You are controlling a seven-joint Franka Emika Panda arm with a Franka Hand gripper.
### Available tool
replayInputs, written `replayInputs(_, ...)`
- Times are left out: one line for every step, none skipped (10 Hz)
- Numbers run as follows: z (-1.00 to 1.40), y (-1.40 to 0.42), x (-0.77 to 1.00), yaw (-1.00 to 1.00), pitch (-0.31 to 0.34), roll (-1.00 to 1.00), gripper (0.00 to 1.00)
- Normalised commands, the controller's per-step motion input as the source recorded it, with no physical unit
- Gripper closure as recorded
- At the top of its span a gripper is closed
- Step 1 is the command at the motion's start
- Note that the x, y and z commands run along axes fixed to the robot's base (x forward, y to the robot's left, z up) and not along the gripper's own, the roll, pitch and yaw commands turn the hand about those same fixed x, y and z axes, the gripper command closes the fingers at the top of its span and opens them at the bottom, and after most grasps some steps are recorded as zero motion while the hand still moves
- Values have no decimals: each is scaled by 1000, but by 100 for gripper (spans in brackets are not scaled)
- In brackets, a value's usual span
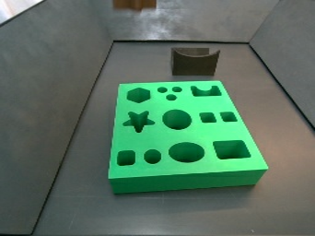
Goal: Pick up the star object. Move up. Move to above the board. Insert the star object.
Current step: Insert the star object.
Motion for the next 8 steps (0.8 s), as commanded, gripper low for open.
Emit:
replayInputs(-840, -291, -40, -597, -181, 0, 100)
replayInputs(-843, -294, 0, -643, -156, 40, 100)
replayInputs(-831, -280, 0, -600, -126, 123, 100)
replayInputs(-800, -194, 0, -466, -121, 173, 100)
replayInputs(-737, -37, 0, 14, -147, 189, 100)
replayInputs(-729, -40, 0, 151, -170, 154, 100)
replayInputs(-743, -34, 9, 174, -163, 173, 100)
replayInputs(-703, -106, 0, 106, -154, 141, 100)
